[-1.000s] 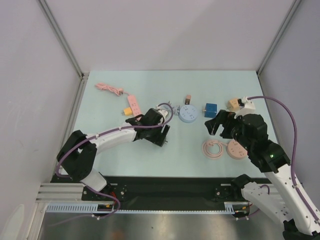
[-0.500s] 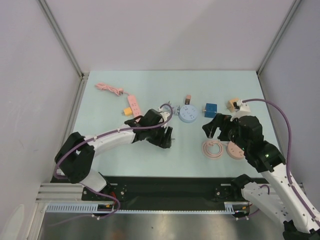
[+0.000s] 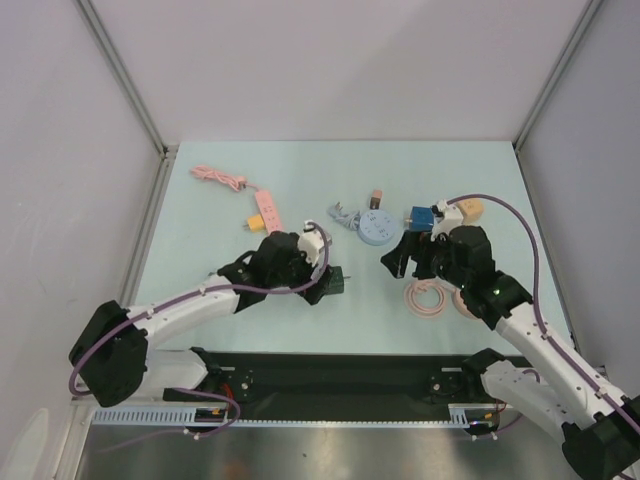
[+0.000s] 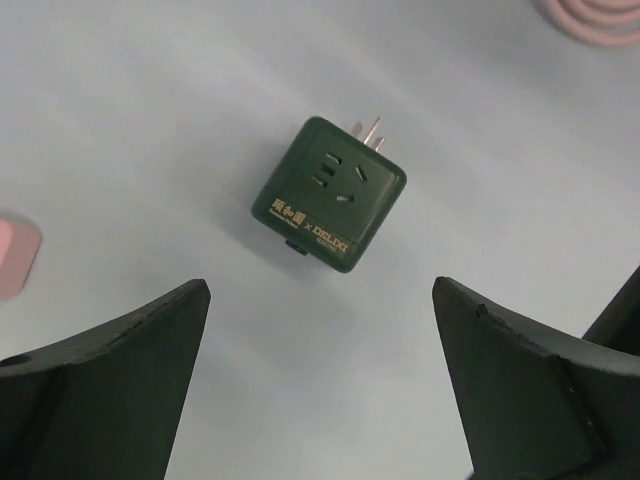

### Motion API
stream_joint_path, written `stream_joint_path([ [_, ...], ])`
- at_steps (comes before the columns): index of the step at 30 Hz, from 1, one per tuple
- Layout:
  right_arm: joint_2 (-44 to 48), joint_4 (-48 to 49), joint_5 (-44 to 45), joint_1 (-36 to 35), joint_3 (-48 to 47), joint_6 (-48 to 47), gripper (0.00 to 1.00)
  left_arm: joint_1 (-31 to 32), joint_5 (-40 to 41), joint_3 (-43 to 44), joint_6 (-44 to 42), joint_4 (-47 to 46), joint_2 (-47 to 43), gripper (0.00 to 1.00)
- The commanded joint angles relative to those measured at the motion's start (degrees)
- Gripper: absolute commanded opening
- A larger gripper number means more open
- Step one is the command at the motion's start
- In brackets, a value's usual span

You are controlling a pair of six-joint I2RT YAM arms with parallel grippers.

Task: Insert the plug

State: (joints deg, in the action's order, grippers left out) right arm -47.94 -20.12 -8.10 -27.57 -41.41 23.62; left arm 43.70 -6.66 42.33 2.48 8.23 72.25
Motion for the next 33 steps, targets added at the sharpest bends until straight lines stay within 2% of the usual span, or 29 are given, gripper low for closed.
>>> stream_joint_path([
  [1,-1.34,14.99,-2.18,-0.11,4.74,-4.18,0.97,-1.24,-3.69,-4.89,-14.60,-14.82,-2.38,1.00],
  [3,-5.65,19.65,-1.92,-0.20,4.41,-7.95,0.96,-1.95,-5.73,-3.22,-17.14,-10.89,-1.32,0.95],
  [4,-7.76,22.38,-3.66,-0.20,4.15,-13.37,0.95,-2.13,-7.48,-3.48,-17.77,-10.69,-2.19,0.95],
  [6,-13.39,26.07,-6.83,-0.11,3.70,-18.50,0.95,-4.05,-16.69,-4.44,-17.08,-11.39,-4.39,0.99],
  [9,-20.50,27.08,-22.26,0.76,1.96,-32.44,1.00,-9.59,-25.57,-5.32,-12.01,-12.09,-8.61,1.00],
  [10,-23.31,23.84,-26.66,0.07,-0.06,-37.02,1.00,-11.34,-25.25,-5.15,-10.15,-12.18,-9.31,1.00],
  [11,-27.95,20.50,-27.75,-0.11,-5.30,-45.76,1.00,-14.84,-24.29,-5.15,-8.30,-12.36,-10.62,1.00],
  [12,-30.26,16.03,-28.72,-0.11,-6.65,-49.16,1.00,-16.53,-22.37,-5.24,-4.54,-12.62,-11.25,1.00],
  [14,-32.90,14.50,-33.63,-0.29,-8.77,-57.31,1.00,-18.99,-20.34,-5.24,-2.84,-12.62,-13.52,1.00],
  [16,-35.63,14.41,-40.11,0.32,-9.56,-60.34,1.00,-19.01,-18.31,-5.32,-1.18,-12.97,-15.37,1.00],
  [18,-39.31,12.22,-42.78,0.33,-11.92,-64.98,1.00,-19.01,-16.82,-5.41,0.76,-13.59,-17.57,1.00],
  [21,-44.06,5.83,-45.16,-1.07,-16.93,-71.83,1.00,-19.35,-6.64,-5.41,4.71,-11.58,-17.59,1.00],
  [23,-48.55,2.82,-42.98,-2.48,-19.31,-74.66,0.99,-19.53,-3.11,-3.92,6.47,-8.68,-16.18,0.97],
  [25,-50.75,1.92,-41.48,-4.24,-20.03,-76.34,0.99,-19.53,-4.50,-3.57,9.02,-6.74,-15.12,0.96],
  [29,-52.25,5.17,-39.98,-5.91,-18.98,-77.32,0.97,-19.53,-3.37,-5.23,13.68,-8.05,-17.05,0.95],
  [33,-54.01,5.62,-38.57,-7.23,-19.32,-77.84,0.95,-19.53,-0.65,-6.64,13.69,-10.33,-18.81,0.97],
])
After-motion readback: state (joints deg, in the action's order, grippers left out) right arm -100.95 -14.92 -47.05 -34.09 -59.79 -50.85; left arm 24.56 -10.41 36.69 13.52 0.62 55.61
